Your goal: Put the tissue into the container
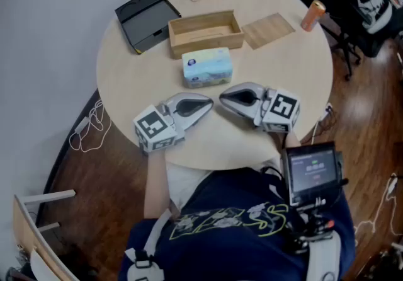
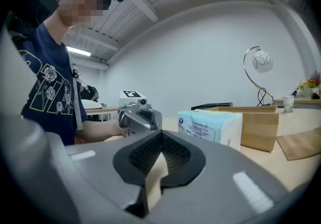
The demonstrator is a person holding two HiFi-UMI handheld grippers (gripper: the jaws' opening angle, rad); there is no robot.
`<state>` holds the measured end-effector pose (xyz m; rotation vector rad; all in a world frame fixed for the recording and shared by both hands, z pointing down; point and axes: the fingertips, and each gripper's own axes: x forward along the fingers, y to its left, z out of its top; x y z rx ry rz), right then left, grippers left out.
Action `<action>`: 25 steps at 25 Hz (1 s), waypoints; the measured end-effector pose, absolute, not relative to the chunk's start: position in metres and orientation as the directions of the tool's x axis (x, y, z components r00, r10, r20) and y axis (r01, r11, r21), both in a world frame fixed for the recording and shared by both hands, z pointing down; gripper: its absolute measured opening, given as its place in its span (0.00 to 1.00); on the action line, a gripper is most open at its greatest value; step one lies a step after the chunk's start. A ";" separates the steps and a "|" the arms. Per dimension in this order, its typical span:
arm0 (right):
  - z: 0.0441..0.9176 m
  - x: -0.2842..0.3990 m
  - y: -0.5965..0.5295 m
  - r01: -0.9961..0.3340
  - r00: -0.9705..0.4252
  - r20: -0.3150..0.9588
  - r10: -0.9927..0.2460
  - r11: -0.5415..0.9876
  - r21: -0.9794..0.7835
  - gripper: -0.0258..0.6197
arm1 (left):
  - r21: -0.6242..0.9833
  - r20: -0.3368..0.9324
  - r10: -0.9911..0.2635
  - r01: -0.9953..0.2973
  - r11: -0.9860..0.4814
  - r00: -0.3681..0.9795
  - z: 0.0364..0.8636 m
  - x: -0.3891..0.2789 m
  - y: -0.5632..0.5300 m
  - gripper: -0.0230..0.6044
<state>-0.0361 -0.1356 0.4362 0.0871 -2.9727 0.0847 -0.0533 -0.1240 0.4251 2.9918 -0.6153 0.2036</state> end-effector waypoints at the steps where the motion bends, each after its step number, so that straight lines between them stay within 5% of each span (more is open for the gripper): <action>1: 0.437 -0.036 -0.136 -0.064 -0.984 0.170 -0.054 0.997 -0.052 0.03 | 0.059 0.143 -0.394 -0.405 -0.912 0.908 0.427 -0.052 -0.125 0.04; 8: 0.437 -0.038 -0.138 -0.076 -0.985 0.157 -0.066 0.995 -0.059 0.03 | 0.068 0.141 -0.402 -0.414 -0.908 0.905 0.432 -0.046 -0.129 0.04; 13: 0.437 -0.037 -0.158 -0.202 -0.967 0.166 -0.191 0.978 -0.055 0.03 | 0.070 0.138 -0.400 -0.412 -0.908 0.906 0.435 -0.046 -0.132 0.04; 25: 0.438 -0.025 -0.159 -0.162 -0.976 0.160 -0.150 0.984 -0.070 0.03 | 0.064 0.148 -0.409 -0.421 -0.905 0.901 0.434 -0.055 -0.129 0.04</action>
